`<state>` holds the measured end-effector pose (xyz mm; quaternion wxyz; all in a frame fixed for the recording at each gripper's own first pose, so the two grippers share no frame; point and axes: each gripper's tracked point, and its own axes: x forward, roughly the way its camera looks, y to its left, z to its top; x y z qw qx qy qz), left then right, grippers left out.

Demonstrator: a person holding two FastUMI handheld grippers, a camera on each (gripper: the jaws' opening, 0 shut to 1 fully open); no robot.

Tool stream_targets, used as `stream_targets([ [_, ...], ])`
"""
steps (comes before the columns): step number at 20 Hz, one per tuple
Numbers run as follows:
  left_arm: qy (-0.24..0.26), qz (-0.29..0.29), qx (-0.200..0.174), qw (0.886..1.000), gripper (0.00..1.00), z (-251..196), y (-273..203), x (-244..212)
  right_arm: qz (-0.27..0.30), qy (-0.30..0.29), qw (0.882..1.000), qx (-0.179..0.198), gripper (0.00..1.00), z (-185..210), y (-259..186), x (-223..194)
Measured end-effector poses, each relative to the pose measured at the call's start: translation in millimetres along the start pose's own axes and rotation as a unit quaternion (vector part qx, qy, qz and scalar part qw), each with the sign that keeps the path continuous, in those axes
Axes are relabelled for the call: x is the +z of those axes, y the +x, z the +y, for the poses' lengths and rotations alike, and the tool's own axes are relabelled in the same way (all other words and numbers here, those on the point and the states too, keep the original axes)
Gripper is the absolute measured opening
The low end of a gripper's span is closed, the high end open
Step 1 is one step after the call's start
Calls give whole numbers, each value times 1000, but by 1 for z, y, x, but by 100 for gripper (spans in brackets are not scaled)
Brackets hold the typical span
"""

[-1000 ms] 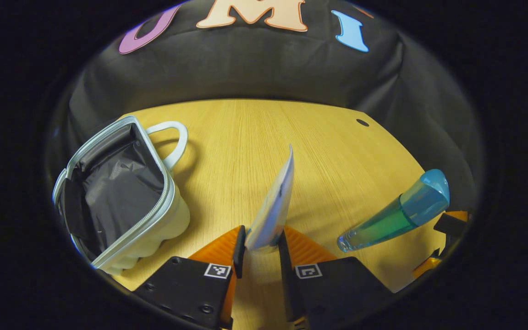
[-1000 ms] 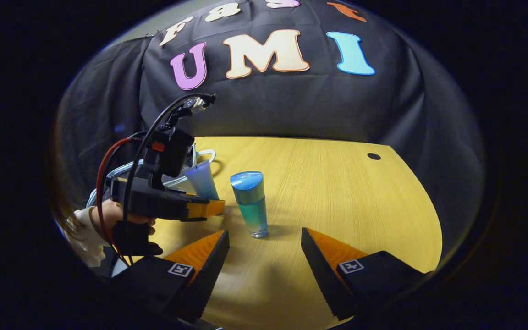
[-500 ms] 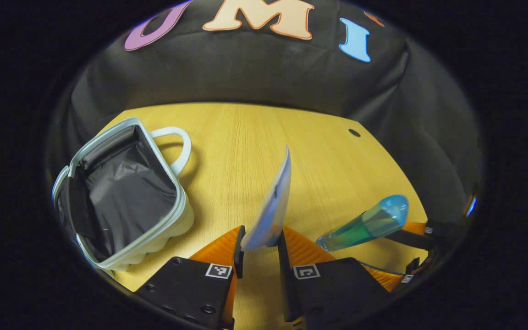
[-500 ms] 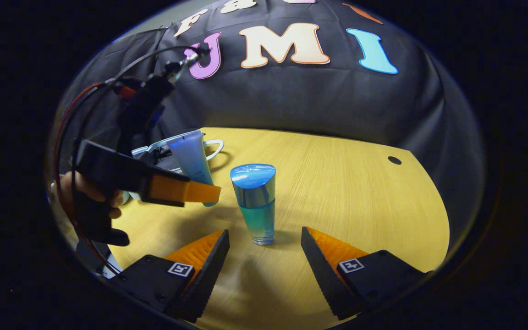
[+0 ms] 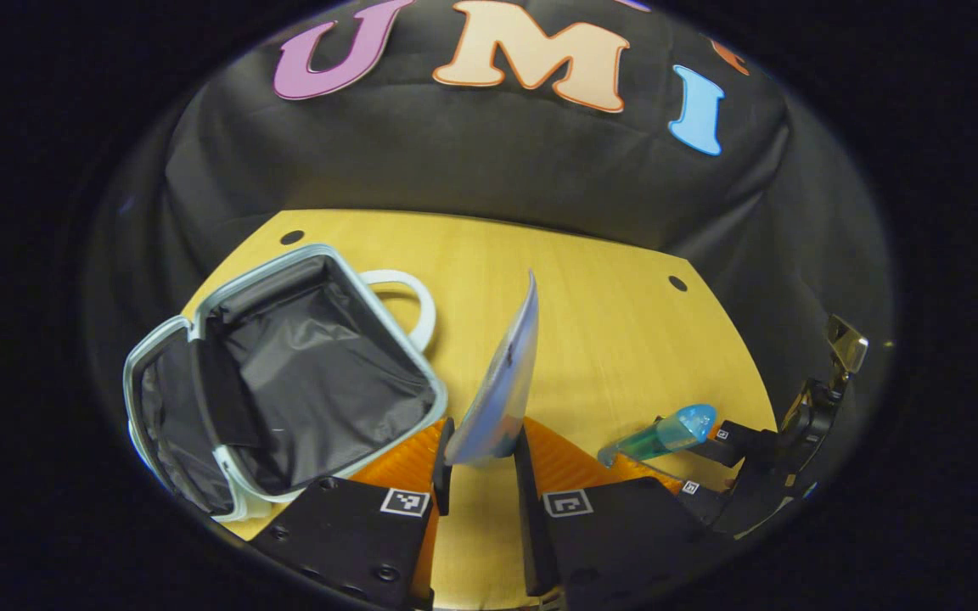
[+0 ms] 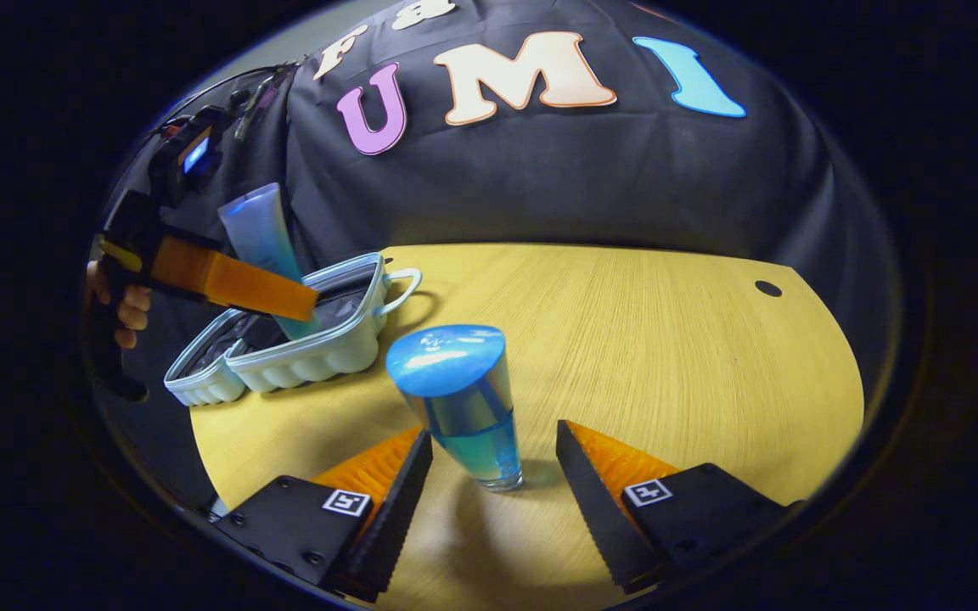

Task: First open the suitcase, pack the skin care products into it, and then close the suitcase.

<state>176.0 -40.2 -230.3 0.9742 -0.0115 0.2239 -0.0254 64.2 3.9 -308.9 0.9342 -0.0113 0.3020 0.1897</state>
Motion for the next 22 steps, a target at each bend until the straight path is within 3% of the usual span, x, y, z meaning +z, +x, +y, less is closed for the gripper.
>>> stream_targets([
  [2,-26,-7,7,1000,34,12,-8,5,4,7,1000,7,77,0,7,-1],
  [3,-39,-5,9,999,34,17,-12,5,7,9,1000,11,79,1,9,-3],
  [6,-67,-3,24,997,34,36,-23,8,18,6,999,26,70,6,16,-10],
  [10,-92,10,40,995,34,69,-39,10,22,-7,999,36,51,13,22,-9],
  [16,-113,79,36,990,34,110,-22,-3,28,18,999,29,43,9,25,-4],
  [17,-115,96,37,988,34,115,-18,-9,30,19,999,26,46,8,24,-4],
  [22,-132,196,13,972,35,122,3,-38,27,6,1000,-2,46,7,17,3],
])
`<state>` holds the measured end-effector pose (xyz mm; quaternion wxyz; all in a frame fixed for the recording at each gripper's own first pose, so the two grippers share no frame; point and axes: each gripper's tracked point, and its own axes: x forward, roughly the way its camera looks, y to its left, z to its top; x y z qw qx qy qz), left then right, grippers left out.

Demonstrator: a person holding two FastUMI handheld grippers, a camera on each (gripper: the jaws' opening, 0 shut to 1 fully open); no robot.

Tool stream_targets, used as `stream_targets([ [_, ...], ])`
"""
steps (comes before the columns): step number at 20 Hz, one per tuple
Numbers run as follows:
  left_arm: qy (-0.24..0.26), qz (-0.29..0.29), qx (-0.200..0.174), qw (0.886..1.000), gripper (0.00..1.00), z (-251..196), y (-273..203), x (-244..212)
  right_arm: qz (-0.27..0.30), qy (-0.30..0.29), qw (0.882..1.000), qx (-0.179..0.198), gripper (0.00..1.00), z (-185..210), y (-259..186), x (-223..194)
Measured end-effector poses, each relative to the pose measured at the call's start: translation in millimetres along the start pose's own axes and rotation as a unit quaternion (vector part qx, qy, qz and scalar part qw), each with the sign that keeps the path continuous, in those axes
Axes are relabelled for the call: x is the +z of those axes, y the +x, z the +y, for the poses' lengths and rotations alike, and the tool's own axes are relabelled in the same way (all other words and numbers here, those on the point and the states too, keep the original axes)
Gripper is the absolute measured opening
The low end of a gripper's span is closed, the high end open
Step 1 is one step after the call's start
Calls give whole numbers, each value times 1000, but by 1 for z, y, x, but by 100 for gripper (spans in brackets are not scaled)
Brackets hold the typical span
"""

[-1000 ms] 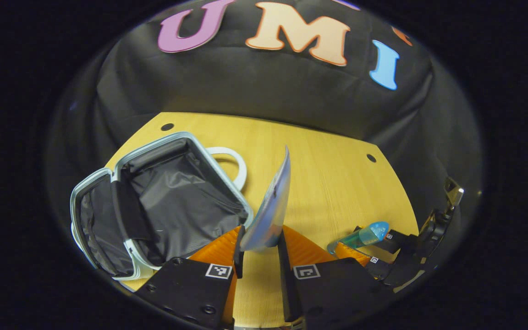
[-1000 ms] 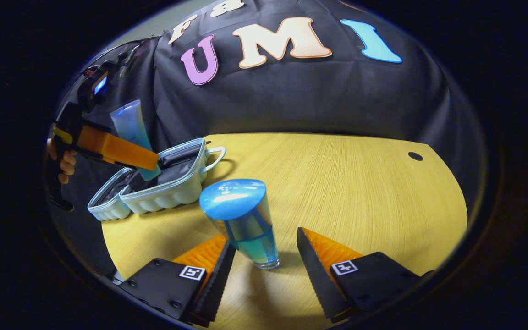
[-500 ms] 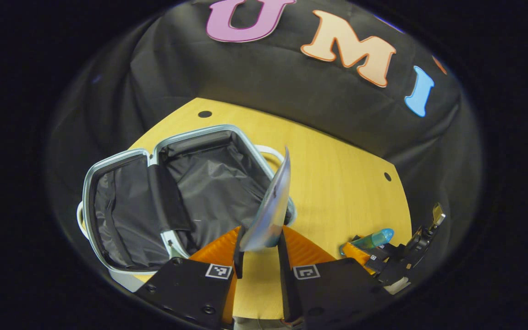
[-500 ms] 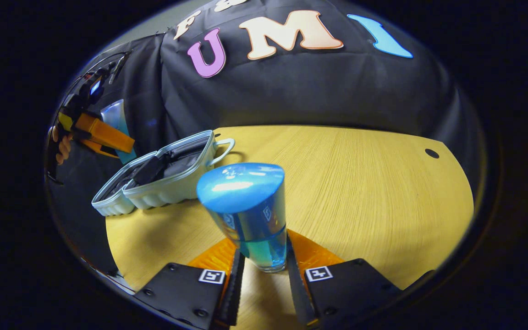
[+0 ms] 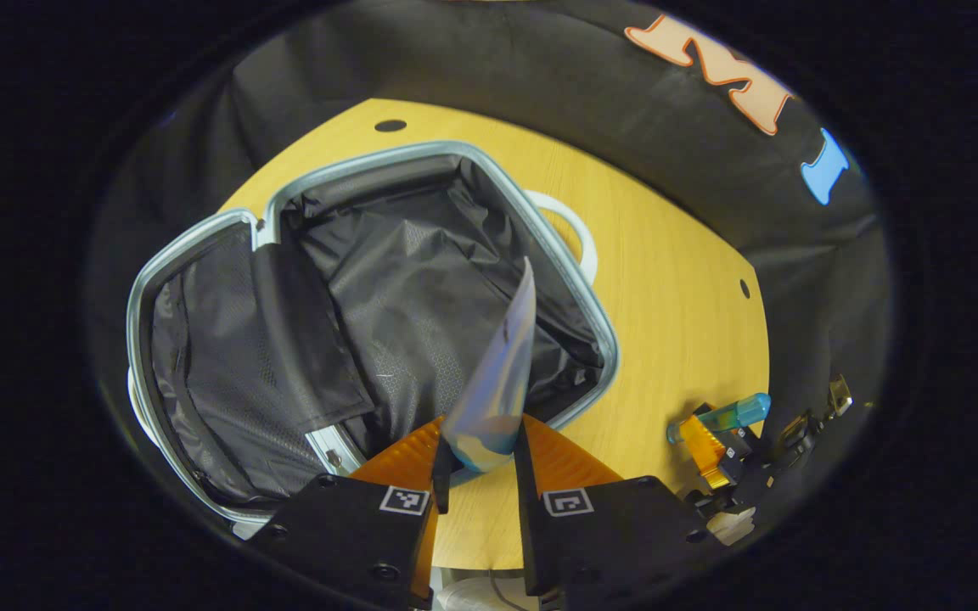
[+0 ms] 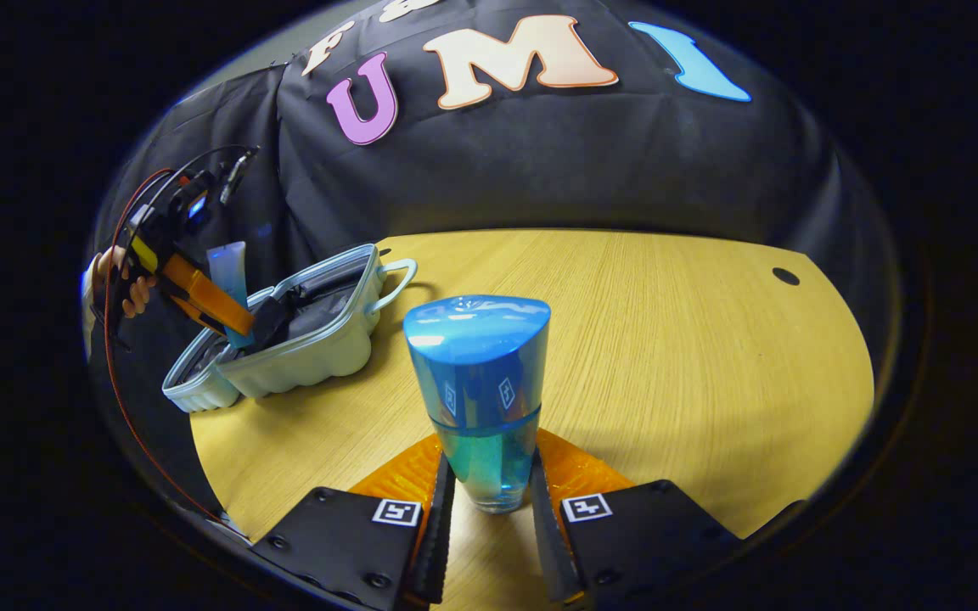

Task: First open the suitcase, pack the skin care products into it, and then close the suitcase.

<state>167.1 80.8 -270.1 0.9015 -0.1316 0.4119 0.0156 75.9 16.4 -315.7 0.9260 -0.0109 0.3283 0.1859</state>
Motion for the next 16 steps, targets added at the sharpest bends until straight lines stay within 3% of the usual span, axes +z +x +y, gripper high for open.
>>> stream_targets([
  [7,-7,56,-14,998,34,17,28,5,-16,19,999,-22,46,7,-23,14],
  [13,-9,69,-28,997,36,30,41,8,-34,17,999,-26,46,39,-37,48],
  [15,-9,61,-35,997,41,35,39,12,-34,16,999,-16,43,59,-36,62],
  [16,-8,55,-38,998,56,38,37,15,-33,21,999,-7,43,71,-34,69],
])
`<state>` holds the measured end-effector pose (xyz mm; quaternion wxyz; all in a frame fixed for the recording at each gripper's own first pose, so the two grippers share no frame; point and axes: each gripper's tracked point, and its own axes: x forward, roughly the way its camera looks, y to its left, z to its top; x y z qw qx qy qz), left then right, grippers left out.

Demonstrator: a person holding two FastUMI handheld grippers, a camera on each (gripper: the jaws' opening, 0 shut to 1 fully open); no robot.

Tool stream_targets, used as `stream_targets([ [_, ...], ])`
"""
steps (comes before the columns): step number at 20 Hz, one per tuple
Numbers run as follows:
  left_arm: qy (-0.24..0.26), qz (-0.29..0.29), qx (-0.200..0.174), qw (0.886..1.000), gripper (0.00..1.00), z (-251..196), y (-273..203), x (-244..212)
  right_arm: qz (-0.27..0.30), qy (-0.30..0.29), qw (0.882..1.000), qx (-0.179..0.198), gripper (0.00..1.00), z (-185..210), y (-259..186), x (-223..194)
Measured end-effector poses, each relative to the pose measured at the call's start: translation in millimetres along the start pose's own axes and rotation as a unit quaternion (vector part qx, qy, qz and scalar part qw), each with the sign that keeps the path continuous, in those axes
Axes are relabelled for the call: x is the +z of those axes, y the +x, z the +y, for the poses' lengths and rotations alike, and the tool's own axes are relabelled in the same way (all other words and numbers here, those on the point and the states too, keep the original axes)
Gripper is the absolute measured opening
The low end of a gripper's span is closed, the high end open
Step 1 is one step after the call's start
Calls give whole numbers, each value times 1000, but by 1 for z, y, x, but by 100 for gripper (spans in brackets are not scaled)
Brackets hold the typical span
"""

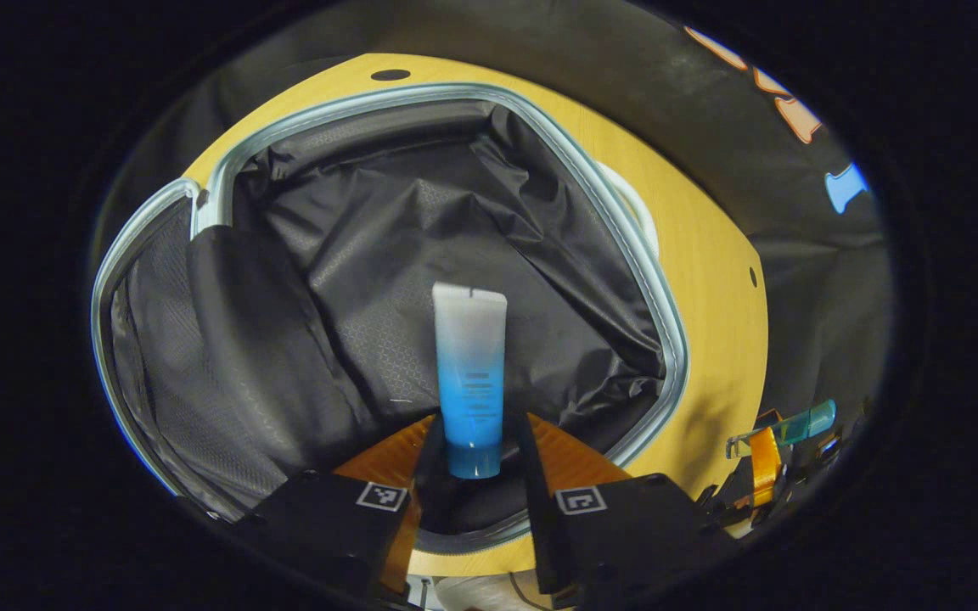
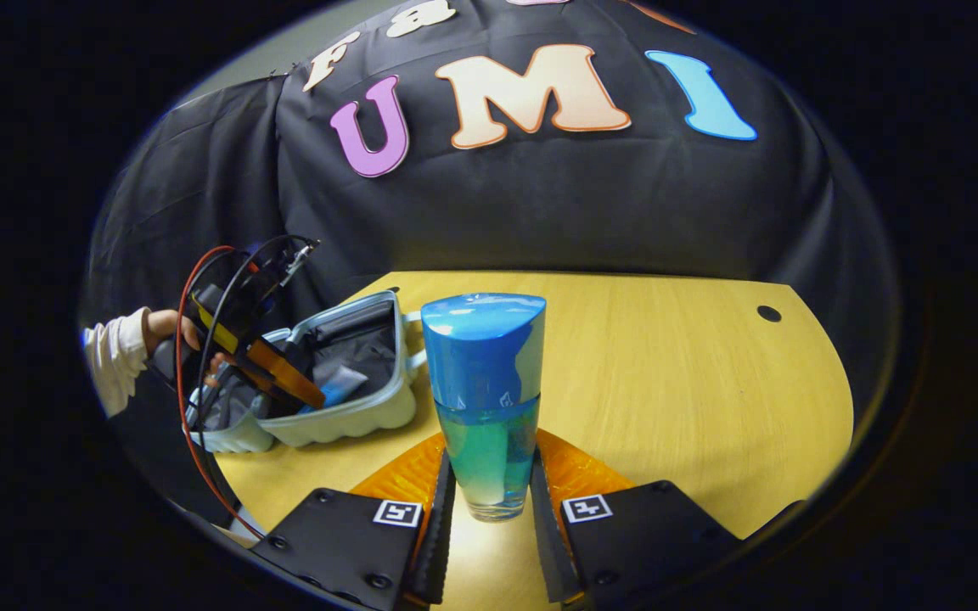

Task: First open the suitcase, pack the skin care products into it, and then close the suitcase.

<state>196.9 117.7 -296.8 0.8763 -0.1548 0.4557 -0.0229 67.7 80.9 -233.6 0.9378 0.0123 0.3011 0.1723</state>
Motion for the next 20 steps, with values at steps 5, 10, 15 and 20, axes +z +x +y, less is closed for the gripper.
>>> stream_targets([
  [5,19,-65,-12,998,83,1,-30,16,7,-38,999,33,46,56,27,29],
  [10,11,-107,-12,994,93,14,-69,8,16,-68,995,77,46,109,60,44],
  [15,-27,-139,-4,990,94,52,-107,-10,38,-92,987,122,43,159,97,34],
  [20,-88,-180,18,980,94,95,-156,-29,94,-104,981,134,45,177,139,5],
])
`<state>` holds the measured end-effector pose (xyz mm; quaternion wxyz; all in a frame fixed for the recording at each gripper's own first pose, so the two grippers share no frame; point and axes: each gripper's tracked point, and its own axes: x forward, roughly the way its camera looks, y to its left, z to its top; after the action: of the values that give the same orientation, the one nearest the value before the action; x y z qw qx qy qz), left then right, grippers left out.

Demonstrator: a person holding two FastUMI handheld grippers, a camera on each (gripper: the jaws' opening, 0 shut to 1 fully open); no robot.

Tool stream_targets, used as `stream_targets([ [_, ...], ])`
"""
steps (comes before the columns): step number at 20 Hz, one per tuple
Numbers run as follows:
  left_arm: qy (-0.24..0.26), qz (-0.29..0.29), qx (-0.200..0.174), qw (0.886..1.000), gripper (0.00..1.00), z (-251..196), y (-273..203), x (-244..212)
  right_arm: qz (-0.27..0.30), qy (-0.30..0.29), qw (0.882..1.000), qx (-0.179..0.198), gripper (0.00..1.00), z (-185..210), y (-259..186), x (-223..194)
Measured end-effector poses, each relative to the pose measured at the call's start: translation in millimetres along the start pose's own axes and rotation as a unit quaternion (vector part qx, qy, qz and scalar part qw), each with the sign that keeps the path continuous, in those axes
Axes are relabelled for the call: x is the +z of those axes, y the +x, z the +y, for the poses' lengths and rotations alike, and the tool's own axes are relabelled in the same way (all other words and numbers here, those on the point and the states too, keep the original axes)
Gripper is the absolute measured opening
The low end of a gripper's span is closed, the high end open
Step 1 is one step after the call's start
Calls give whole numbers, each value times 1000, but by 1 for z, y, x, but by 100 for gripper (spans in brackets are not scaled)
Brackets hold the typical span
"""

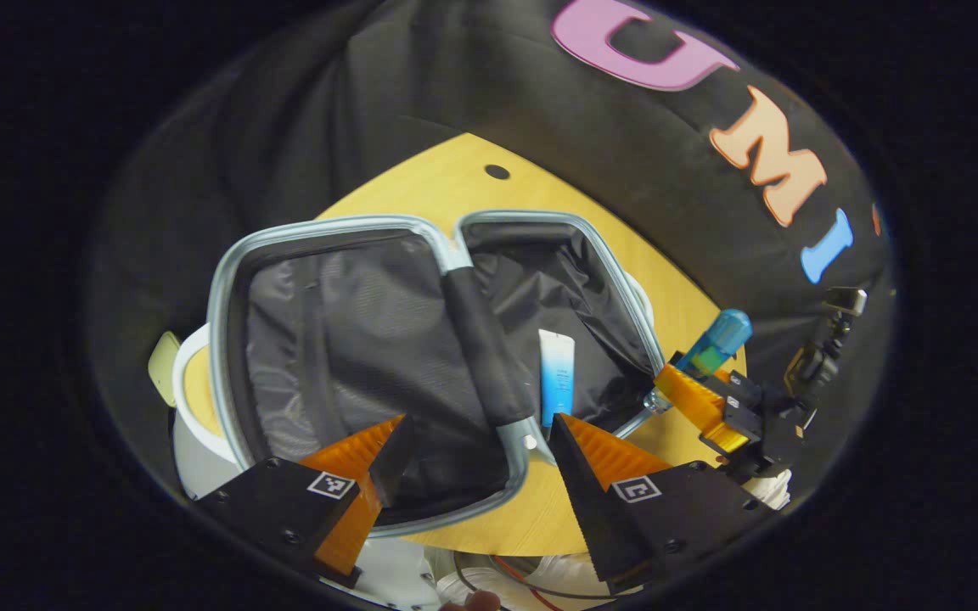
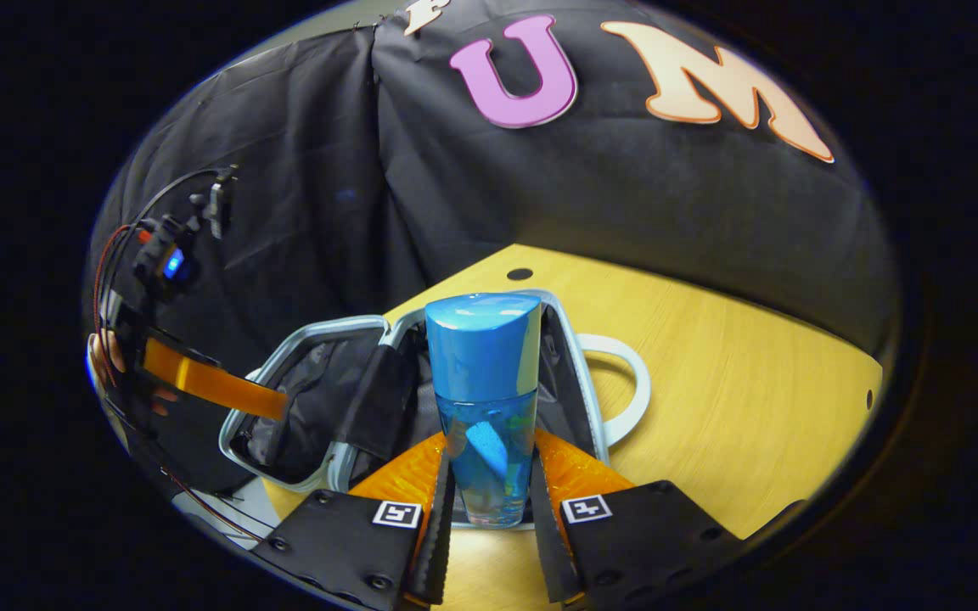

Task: First open the suitcase, pack the skin care products into it, and then close the suitcase.

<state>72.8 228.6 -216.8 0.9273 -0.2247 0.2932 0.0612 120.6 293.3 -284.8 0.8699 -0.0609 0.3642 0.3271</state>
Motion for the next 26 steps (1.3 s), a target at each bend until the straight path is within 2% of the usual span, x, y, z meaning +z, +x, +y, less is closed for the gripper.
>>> stream_targets([
  [1,-12,-9,7,1000,89,10,-3,-1,16,-2,1000,0,46,-3,7,-5],
  [2,-25,-18,14,999,94,18,-10,-3,30,-5,1000,-3,43,-1,12,-12],
  [3,-37,-25,21,999,94,26,-18,-3,44,-8,999,-4,45,-1,13,-16],
  [8,-86,-54,48,994,94,61,-43,-13,104,-13,994,-11,43,-7,43,-43],
  [10,-101,-59,56,992,94,72,-52,-17,115,-21,993,-17,46,-8,47,-51],
  [12,-113,-58,65,990,94,81,-57,-25,118,-24,992,-22,43,-8,50,-53],
  [14,-119,-59,70,989,94,88,-59,-29,115,-23,993,-22,46,-5,52,-53],
  [16,-124,-61,73,988,94,94,-64,-31,111,-25,993,-29,44,-8,55,-51],
  [17,-127,-63,75,987,94,98,-67,-32,110,-20,993,-28,51,-6,54,-50],
  [20,-138,-68,84,984,94,115,-71,-33,75,-6,997,-26,44,-6,49,-29],
  [21,-143,-68,88,983,94,122,-72,-34,65,2,998,-21,59,-6,44,-22],
  [24,-160,-68,101,980,94,147,-75,-34,27,14,999,-29,66,-17,28,1],
  [26,-165,-65,116,977,94,168,-73,-35,0,25,999,-43,88,-28,9,20],
])
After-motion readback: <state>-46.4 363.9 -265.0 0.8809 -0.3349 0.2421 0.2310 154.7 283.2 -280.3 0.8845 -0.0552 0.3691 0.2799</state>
